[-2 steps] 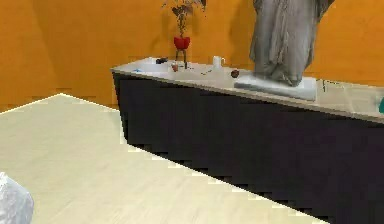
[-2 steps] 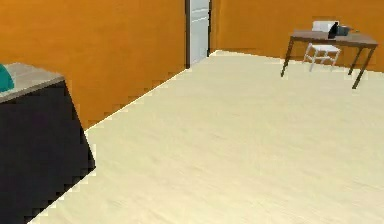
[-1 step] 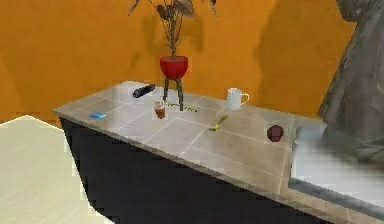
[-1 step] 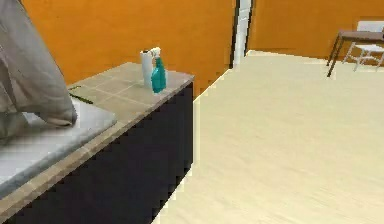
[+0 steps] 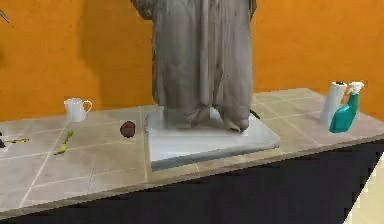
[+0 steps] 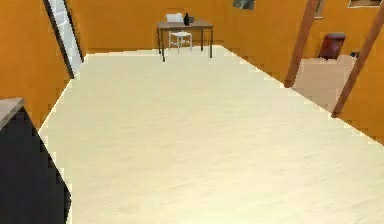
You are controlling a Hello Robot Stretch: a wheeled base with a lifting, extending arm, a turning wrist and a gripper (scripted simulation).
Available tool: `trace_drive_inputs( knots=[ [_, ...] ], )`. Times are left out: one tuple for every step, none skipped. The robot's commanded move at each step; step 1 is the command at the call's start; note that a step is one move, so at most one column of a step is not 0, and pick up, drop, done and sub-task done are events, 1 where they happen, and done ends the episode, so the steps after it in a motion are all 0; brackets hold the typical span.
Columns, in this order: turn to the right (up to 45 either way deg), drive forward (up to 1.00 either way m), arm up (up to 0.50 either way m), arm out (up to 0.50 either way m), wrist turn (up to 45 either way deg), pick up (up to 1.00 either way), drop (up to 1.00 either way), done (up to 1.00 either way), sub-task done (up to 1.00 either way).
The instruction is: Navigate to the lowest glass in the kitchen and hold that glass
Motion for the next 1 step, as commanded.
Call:
trace_drive_inputs(
  knots=[
    [45.0, 0.0, 0.0, 0.0, 0.0, 0.0, 0.0, 0.0, 0.0]
  ],
)
